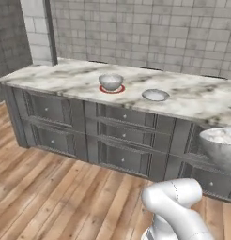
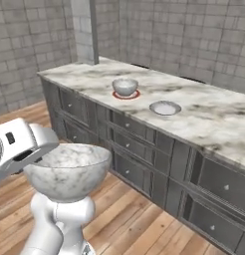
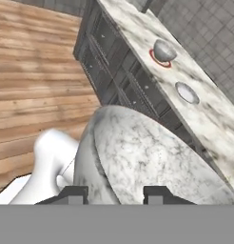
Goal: Move the bowls from the cabinet to the plates on the dining table.
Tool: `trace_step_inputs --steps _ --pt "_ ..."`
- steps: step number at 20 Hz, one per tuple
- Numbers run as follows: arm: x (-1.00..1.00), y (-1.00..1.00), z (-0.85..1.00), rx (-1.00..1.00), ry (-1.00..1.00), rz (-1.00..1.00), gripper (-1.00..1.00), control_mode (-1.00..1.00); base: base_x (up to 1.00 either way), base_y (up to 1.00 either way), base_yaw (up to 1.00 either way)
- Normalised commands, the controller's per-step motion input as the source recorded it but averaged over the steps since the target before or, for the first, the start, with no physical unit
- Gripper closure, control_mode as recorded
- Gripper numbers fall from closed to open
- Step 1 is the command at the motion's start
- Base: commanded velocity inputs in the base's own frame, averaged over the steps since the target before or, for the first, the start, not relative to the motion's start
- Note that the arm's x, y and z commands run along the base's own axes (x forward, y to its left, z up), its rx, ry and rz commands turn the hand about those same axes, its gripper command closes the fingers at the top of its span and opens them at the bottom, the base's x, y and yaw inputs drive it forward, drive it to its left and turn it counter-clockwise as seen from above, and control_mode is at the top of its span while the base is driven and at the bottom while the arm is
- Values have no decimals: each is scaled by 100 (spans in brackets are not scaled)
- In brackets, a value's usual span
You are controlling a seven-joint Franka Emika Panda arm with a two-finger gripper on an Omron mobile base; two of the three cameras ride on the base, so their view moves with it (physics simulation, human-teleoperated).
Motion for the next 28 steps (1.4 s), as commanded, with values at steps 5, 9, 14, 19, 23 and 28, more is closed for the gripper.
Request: trace_step_inputs --steps 5,9,14,19,23,28 --pt "0 0 0 0 0 0 100 100 60 40 -58" --pt "0 0 0 0 0 0 100 100 51 42 -54" --pt "0 0 0 0 0 0 100 100 66 78 -38" --pt "0 0 0 0 0 0 100 100 88 80 -18" --pt "0 0 0 0 0 0 100 100 98 36 -13" --pt "0 0 0 0 0 0 100 100 92 0 -13"
